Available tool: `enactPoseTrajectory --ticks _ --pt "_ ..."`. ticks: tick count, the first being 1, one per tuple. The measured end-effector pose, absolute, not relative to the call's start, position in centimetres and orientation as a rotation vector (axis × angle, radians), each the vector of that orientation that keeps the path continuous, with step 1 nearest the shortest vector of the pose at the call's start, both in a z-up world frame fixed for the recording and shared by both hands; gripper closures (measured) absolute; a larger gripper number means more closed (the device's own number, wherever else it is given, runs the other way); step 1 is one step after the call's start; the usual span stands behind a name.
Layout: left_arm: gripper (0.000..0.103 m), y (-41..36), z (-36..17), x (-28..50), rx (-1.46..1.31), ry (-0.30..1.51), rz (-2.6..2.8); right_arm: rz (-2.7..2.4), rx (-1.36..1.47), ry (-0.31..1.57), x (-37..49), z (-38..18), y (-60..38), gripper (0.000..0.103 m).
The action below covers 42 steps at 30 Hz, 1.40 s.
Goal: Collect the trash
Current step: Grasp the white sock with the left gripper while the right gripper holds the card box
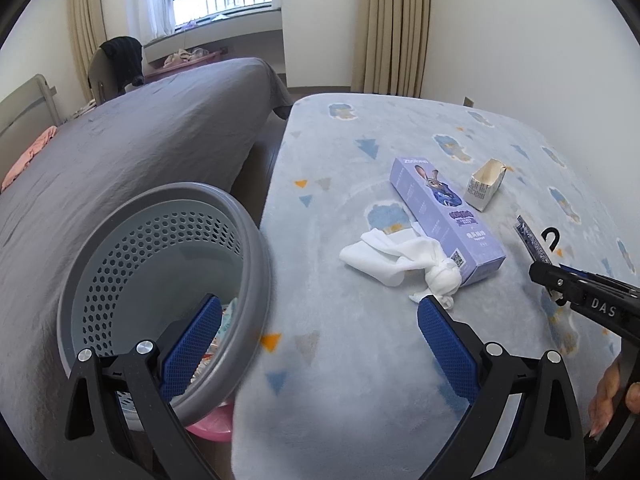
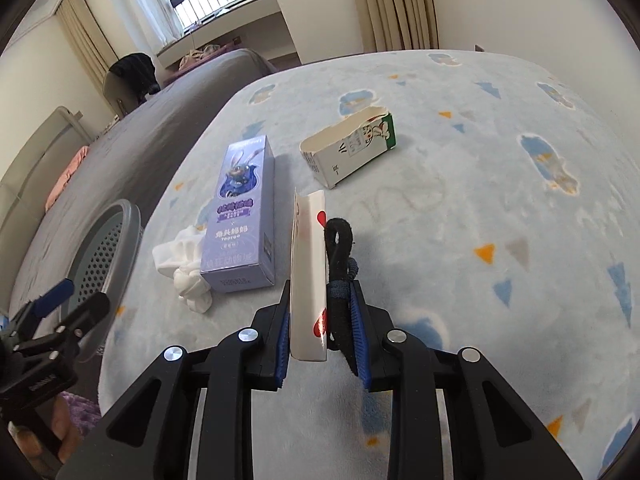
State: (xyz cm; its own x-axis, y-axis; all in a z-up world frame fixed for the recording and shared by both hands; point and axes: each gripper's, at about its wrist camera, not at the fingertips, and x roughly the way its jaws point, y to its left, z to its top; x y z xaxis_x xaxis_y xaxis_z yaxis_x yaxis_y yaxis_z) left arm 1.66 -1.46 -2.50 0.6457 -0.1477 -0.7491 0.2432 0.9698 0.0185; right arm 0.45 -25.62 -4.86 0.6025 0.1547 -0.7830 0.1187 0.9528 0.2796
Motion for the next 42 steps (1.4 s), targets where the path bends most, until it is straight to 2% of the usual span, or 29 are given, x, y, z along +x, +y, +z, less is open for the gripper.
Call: enactPoseTrajectory --ticks 17,30,42 --pt "0.006 -7.0 -5.5 3.6 0.141 0.904 -0.247 0.066 0.375 0.883 -0.8 -2.3 -27.0 0.078" --pt "0.005 -4.5 -5.8 5.3 0.118 0.91 -0.139 0.065 0.406 0.88 -1.1 -1.8 -27.9 0.077" --pt "0.006 -6.6 -6.1 5.6 0.13 0.912 -0.206 0.078 0.418 0.878 -1.1 -1.7 -28.2 0.077"
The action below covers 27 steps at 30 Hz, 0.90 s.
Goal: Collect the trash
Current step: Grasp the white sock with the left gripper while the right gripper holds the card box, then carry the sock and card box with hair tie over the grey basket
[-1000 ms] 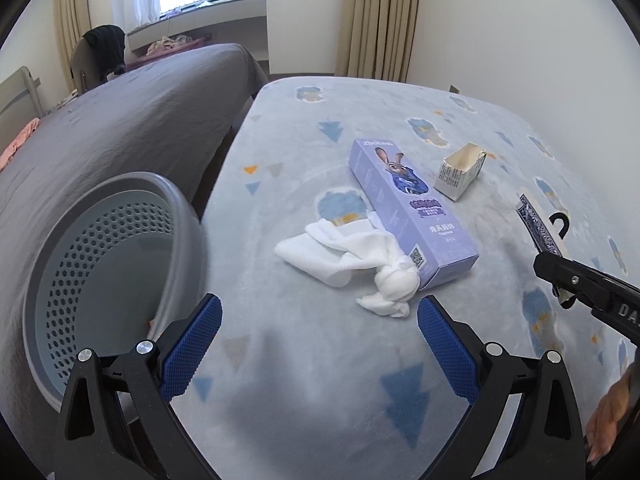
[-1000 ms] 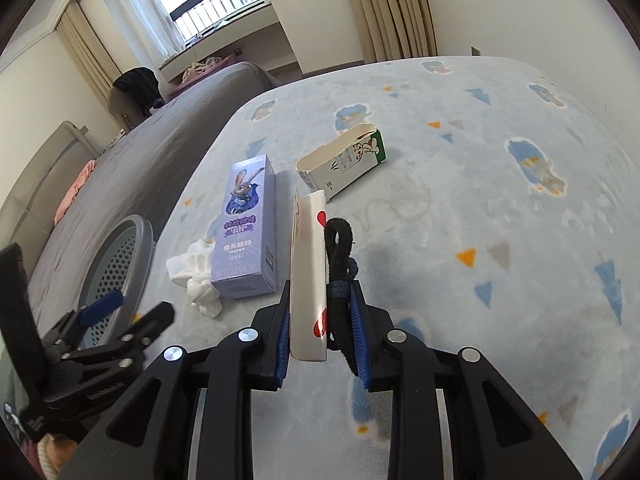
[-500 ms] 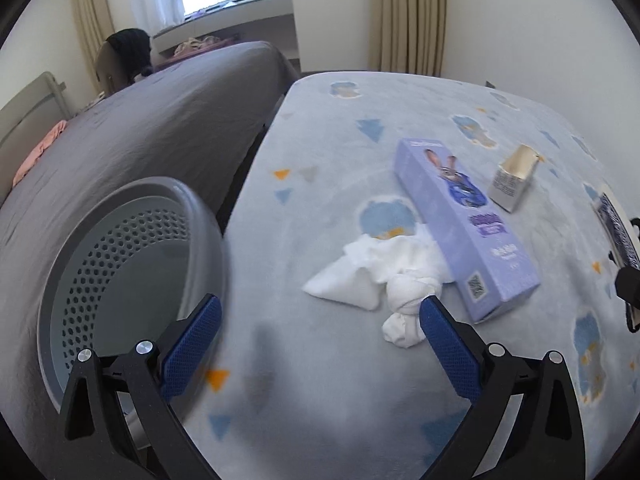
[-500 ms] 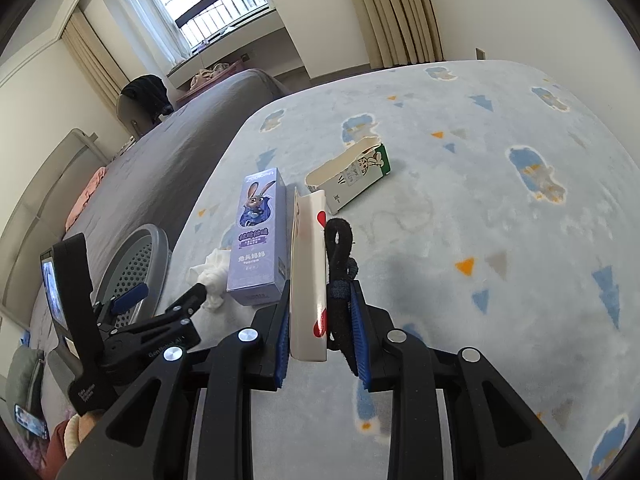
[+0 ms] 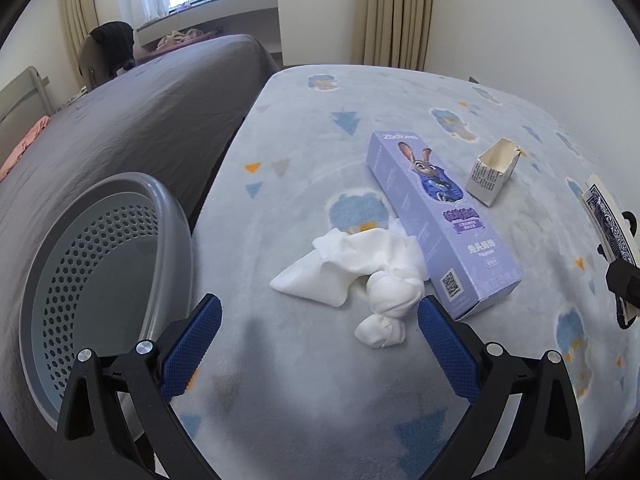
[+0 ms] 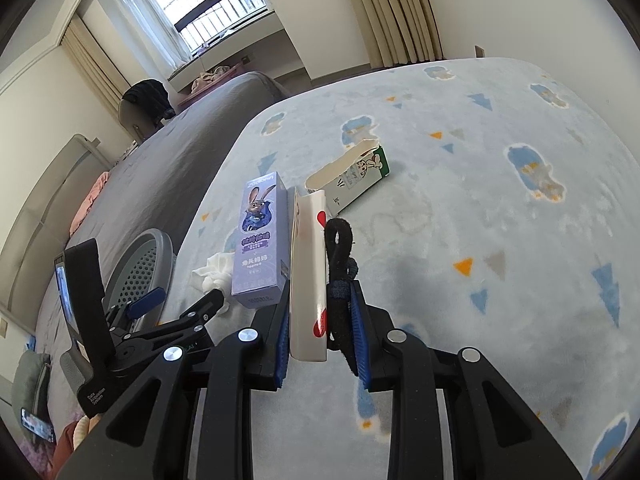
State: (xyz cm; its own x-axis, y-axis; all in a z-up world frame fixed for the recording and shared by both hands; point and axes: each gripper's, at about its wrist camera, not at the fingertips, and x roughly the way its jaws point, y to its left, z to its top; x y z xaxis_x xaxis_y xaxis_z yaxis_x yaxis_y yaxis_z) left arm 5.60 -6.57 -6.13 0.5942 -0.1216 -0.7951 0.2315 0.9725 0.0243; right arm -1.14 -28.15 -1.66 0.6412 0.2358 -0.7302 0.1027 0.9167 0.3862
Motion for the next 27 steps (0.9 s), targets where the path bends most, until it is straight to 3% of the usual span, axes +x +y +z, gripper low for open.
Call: enactPoseTrajectory --ticks 8,13,15,20,27 --pt "0.01 -7.8 -6.8 7.0 0.122 0.916 -0.223 0.076 0.428 0.882 -1.2 -1.9 -28.4 0.077" --pt "0.033 -8.3 -7.0 7.3 0.116 0.934 -0.258 0.078 0.428 0.888 -1.2 -2.0 -28.4 0.077" --pt "0.048 -8.4 -7.1 7.3 0.106 0.944 -0.281 0.078 0.426 0.888 -1.2 -2.0 -28.4 0.077" --pt "0.069 -8.3 -6.9 6.8 0.086 0.947 -0.323 0.08 0.427 0.891 -1.2 -2.1 -28.4 0.077" --pt "0.071 -6.9 -5.8 5.3 0.083 0.926 -0.322 0.086 0.415 0.889 -1.2 -2.1 -28.0 0.077"
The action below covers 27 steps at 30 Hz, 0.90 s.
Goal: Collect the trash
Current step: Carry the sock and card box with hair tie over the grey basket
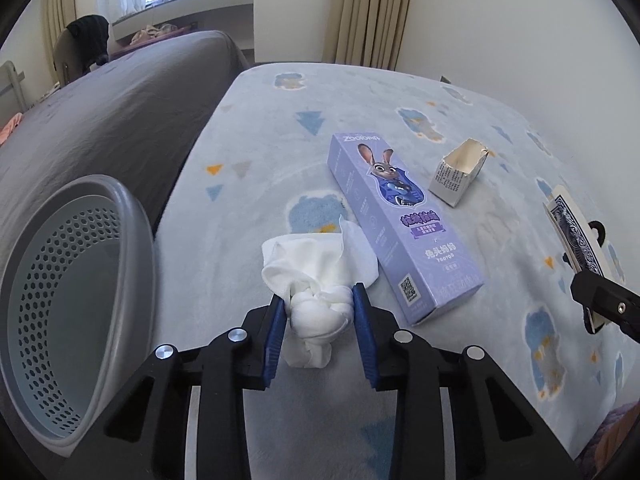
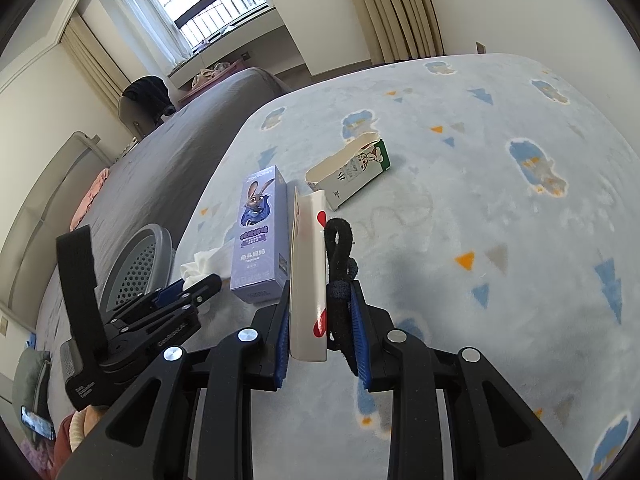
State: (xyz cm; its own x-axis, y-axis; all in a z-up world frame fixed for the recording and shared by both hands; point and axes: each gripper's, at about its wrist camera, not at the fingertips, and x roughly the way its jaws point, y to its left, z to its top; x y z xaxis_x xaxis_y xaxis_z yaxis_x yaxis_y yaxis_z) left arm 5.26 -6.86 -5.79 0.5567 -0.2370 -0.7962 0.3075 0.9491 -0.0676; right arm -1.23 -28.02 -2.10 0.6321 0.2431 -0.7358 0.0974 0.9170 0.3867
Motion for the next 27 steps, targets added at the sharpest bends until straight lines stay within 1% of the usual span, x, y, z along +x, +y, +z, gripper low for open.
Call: enactPoseTrajectory --ticks 15,27 --pt "0.071 -0.8 -2.3 2.0 0.059 0.832 -0.221 0.132 0.338 0.896 -0.9 -2.2 -24.4 0.077" --pt "0.071 5.5 1.2 0.5 0.027 0.779 -0.137 0.247 0.296 0.873 1.0 0.7 -18.5 0.077"
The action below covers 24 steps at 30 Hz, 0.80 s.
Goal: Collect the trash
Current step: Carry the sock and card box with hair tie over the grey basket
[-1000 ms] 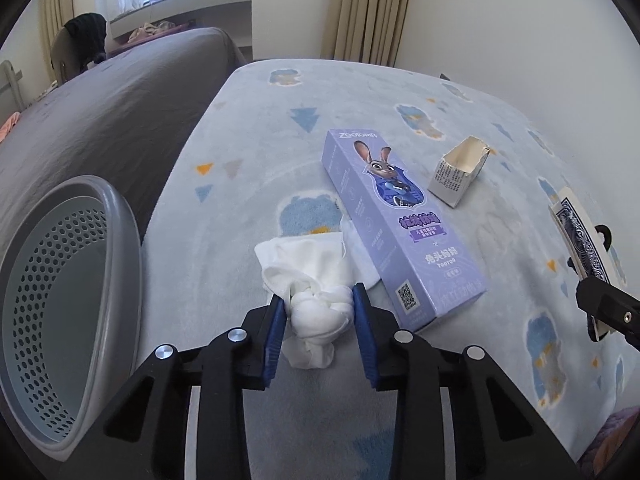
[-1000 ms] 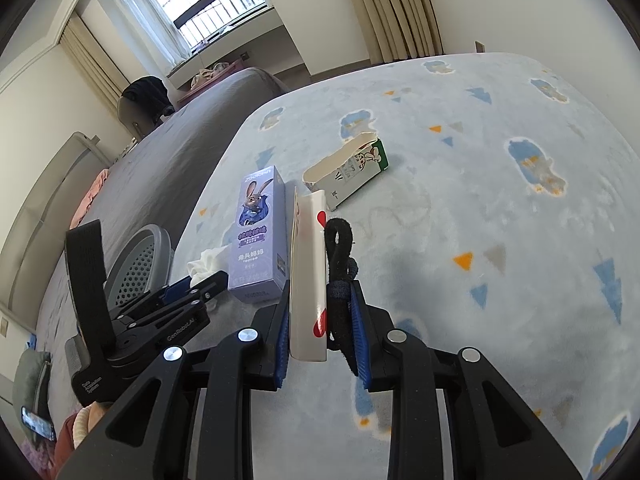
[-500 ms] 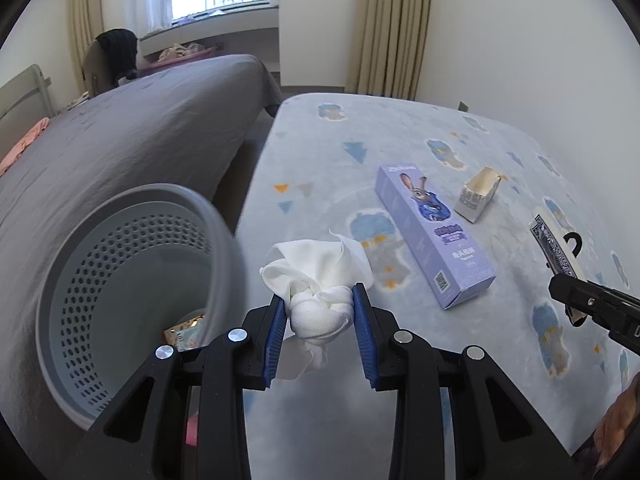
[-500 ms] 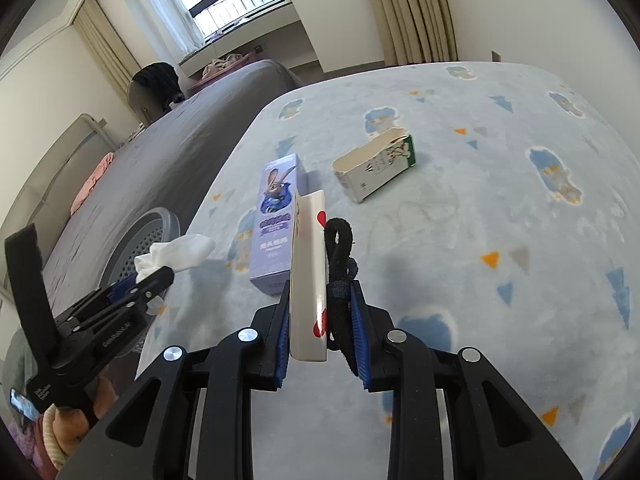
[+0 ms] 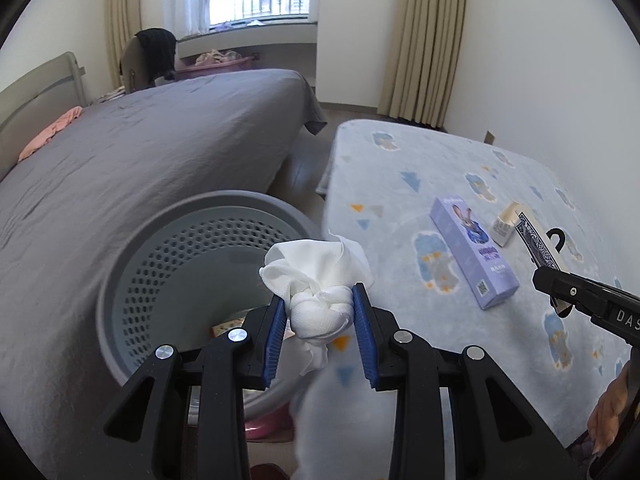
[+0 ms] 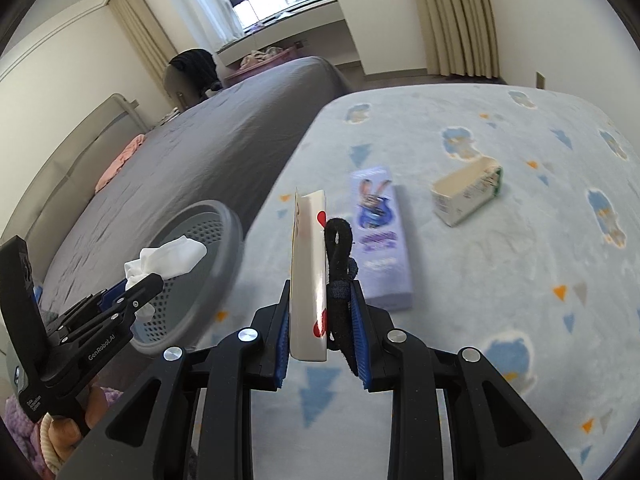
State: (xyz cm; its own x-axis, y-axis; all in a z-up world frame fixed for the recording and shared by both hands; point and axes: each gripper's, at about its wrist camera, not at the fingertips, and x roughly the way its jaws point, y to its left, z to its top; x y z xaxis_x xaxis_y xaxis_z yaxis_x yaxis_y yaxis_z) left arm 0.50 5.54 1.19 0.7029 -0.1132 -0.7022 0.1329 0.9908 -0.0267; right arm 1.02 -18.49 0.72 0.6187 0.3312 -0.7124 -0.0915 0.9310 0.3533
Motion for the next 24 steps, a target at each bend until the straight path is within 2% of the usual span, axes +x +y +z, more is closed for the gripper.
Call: enactPoseTrajectory --ticks 14,24 --pt "0.071 14.2 3.5 2.3 0.016 0.747 -0.011 0.447 0.214 0.858 6.0 3.8 -8.6 0.077" --pt "0.071 16.3 1.9 5.0 -0.028 0.784 0.048 0.557 0.158 0.892 9.7 2.6 -3.4 0.077"
